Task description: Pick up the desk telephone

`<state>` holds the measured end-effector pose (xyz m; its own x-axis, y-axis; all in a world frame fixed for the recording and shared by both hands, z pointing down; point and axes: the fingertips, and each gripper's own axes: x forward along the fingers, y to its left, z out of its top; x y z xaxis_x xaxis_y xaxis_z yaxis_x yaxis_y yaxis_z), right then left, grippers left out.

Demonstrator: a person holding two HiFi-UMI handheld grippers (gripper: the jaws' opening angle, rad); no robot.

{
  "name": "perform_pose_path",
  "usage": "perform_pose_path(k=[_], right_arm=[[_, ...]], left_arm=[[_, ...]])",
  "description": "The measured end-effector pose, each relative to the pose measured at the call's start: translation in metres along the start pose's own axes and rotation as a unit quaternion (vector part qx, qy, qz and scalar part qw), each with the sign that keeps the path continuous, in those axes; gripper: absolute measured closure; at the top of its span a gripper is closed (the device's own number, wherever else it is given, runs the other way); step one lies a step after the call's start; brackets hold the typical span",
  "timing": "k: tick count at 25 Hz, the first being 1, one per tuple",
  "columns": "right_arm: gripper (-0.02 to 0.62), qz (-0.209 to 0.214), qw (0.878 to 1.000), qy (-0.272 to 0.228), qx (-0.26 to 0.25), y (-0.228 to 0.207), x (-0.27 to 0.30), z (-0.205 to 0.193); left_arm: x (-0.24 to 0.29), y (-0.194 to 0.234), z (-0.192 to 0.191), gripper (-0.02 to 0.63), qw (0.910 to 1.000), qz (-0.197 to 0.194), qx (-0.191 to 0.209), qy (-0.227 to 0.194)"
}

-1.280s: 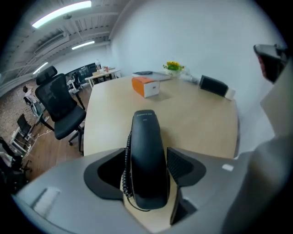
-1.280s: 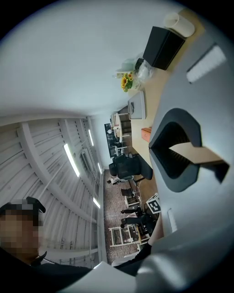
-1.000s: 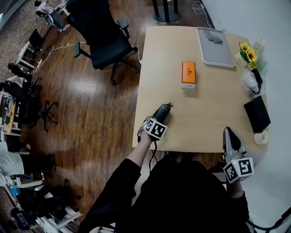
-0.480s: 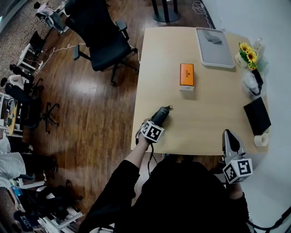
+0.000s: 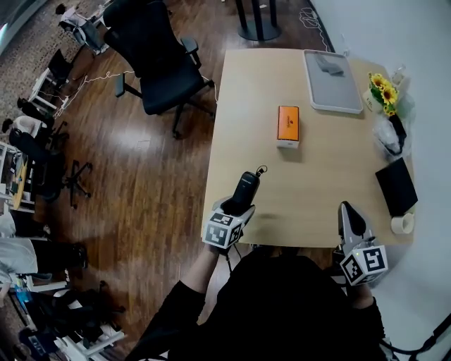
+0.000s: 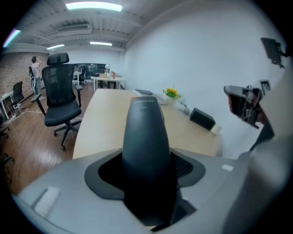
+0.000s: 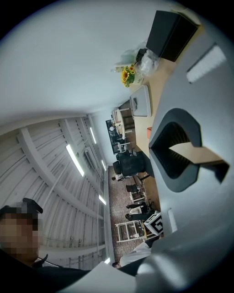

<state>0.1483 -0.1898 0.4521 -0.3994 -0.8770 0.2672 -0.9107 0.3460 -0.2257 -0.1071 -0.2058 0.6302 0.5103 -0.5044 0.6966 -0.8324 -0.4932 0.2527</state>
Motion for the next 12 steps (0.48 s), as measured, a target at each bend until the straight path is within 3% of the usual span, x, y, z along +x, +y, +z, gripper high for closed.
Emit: perform_pose_path(k=[5,12], right_arm=[[0.595,0.013,1.0,-0.012,-0.004,0.005,0.007,0.012],[0.595,0.033,0.999,-0.031,-0.015,0.016,0.014,0.029]], left_arm=[[-0.063,-0.032,0.062,0.342,0.9935,0.005,0.02,-0.112],[-0.121,-0.063,0.115,0.342,0.973,0.039,0.083,-0.212]])
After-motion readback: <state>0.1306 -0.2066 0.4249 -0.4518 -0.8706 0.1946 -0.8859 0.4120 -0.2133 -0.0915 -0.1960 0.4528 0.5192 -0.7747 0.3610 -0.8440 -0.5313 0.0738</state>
